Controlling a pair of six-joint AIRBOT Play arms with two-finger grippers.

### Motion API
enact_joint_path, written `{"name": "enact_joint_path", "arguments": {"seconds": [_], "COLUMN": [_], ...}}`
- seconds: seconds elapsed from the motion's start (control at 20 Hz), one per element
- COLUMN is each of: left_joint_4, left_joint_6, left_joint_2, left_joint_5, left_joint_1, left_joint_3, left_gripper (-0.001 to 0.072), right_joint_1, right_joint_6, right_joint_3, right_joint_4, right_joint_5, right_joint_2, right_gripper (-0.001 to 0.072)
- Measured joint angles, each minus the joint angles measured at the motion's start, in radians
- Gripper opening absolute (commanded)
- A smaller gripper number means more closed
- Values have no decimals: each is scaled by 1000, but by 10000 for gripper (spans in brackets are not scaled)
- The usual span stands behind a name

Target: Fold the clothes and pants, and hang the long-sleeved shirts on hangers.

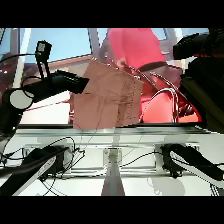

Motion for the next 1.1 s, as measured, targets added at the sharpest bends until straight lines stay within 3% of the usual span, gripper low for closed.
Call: {"name": "enact_joint_path", "arguments": {"seconds": [0.55, 0.8, 1.1], "left_joint_4": [0, 0, -3], "left_joint_6": [0, 0, -9], "left_joint_2": [0, 0, -6], "left_joint_5": [0, 0, -10], "left_joint_1": [0, 0, 0], "left_joint_3": [0, 0, 0], "left_gripper": [696, 696, 688], "right_joint_1": [0, -3, -128], "right_joint_6": [0, 0, 0], "right_joint_3": [0, 0, -84], "right_joint_4": [0, -26, -125], "right_joint_5": [-6, -103, 21], "right_joint_2": [0, -2, -2], "right_gripper": [25, 25, 22]}}
